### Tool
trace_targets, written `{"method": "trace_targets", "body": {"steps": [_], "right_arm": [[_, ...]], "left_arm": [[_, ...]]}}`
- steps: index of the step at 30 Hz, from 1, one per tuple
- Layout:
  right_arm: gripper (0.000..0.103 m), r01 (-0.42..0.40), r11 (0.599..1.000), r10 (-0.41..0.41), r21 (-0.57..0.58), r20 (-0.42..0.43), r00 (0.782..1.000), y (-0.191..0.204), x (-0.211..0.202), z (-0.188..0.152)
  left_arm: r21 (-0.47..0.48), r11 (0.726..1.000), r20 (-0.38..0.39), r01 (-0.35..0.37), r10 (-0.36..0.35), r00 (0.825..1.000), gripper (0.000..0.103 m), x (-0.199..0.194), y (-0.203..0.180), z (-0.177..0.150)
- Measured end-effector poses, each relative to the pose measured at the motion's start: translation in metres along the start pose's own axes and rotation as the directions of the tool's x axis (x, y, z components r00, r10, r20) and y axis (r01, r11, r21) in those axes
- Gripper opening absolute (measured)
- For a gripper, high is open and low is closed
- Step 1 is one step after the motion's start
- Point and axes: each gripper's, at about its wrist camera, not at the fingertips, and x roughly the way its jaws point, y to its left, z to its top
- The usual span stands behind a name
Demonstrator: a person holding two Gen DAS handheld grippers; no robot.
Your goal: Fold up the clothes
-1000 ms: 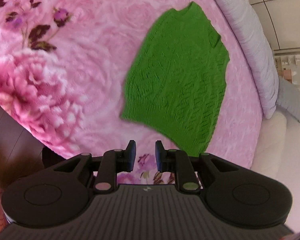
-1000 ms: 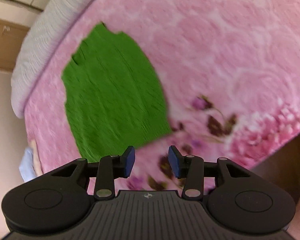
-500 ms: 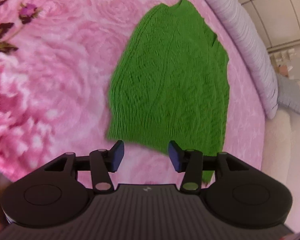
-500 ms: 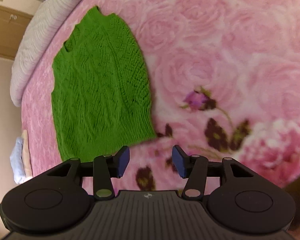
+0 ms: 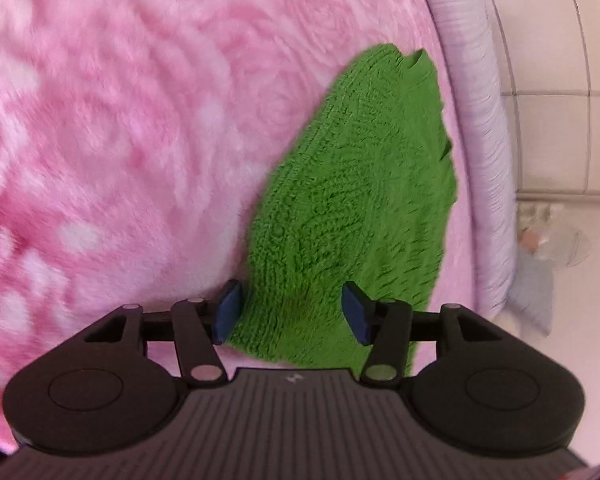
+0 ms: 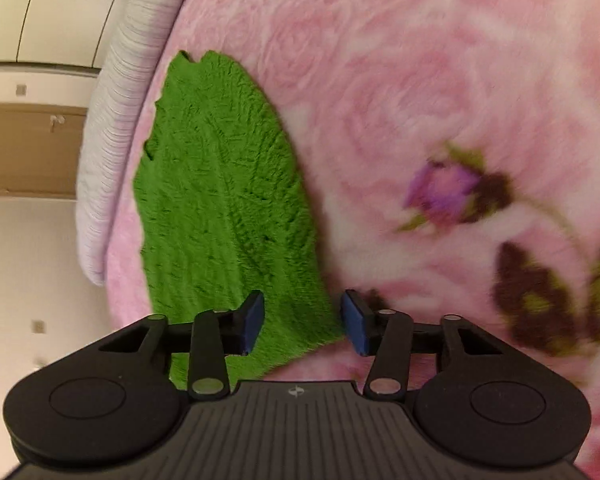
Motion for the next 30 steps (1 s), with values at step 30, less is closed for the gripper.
{"method": "trace_targets", "body": {"steps": [30], "right_arm": [[0.026,0.271,0.923,-0.311,-0.275,-0.116,0.943,0.002,-0.066,-0.099]], "left_arm": [[0.461,0.836,-0.001,-0.297,0.335,0.942,0.006,-0.085,-0.001,-0.053]]}}
